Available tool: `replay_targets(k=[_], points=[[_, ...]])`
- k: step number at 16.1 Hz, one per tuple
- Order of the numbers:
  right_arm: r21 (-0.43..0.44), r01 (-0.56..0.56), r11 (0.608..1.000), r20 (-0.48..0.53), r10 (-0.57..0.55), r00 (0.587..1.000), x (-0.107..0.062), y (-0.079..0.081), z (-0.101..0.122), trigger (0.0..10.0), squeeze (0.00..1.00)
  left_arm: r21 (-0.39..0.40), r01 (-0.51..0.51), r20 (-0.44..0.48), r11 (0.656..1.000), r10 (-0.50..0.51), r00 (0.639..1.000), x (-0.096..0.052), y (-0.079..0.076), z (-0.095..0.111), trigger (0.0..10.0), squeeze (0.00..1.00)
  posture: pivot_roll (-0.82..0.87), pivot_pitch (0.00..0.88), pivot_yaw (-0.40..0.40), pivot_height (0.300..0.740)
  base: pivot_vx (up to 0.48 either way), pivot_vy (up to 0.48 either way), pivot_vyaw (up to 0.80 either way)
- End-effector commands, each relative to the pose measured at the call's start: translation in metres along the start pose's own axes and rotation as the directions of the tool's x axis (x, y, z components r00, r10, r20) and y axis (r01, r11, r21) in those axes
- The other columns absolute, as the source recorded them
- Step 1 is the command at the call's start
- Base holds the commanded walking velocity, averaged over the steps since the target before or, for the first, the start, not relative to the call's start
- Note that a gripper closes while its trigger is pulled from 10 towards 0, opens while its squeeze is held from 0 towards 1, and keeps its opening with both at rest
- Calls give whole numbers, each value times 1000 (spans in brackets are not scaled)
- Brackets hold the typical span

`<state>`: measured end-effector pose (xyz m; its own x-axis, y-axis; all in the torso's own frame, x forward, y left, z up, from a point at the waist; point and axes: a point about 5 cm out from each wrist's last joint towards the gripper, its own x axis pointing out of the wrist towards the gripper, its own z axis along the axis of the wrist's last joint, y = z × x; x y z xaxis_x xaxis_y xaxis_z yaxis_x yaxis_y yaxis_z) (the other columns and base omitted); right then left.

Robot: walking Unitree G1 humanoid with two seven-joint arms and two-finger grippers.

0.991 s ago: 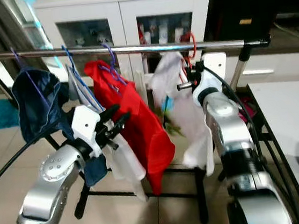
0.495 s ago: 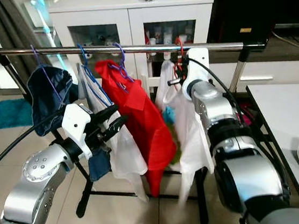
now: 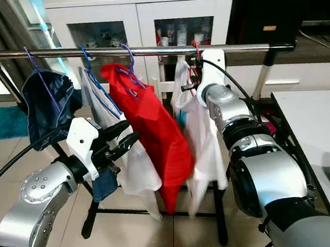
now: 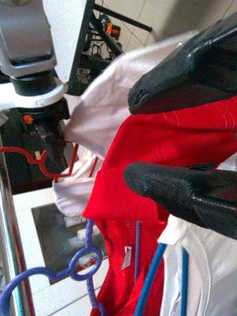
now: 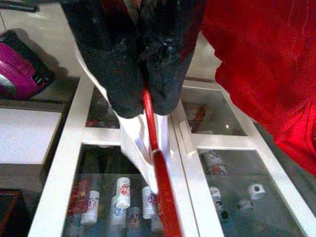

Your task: Hang hanger

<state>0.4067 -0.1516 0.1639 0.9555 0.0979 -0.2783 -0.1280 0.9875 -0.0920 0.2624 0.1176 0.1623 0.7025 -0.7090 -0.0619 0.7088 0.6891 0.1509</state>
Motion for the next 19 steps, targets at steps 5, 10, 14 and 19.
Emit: replay_targets(k=[5,10,14,19], points=[[4,-132,991,173,129,976,-10,-10,9,10000,1000,-47,-61,48,997,63,997,-2,4,3,10000,0,131,18,29,740,0,0,0],[11,-184,983,313,171,934,-39,-27,8,10000,1000,-89,-147,49,985,152,987,2,11,-3,10000,0,92,0,57,740,0,0,0],[81,-177,981,422,127,898,-123,-20,-21,10000,1000,-78,-411,-6,908,412,911,-10,15,-17,10000,0,47,0,77,740,0,0,0],[141,-22,990,296,-21,955,-165,-3,-82,10000,0,-116,-463,-35,879,462,886,-29,1,-33,10000,0,40,0,70,740,0,0,0]])
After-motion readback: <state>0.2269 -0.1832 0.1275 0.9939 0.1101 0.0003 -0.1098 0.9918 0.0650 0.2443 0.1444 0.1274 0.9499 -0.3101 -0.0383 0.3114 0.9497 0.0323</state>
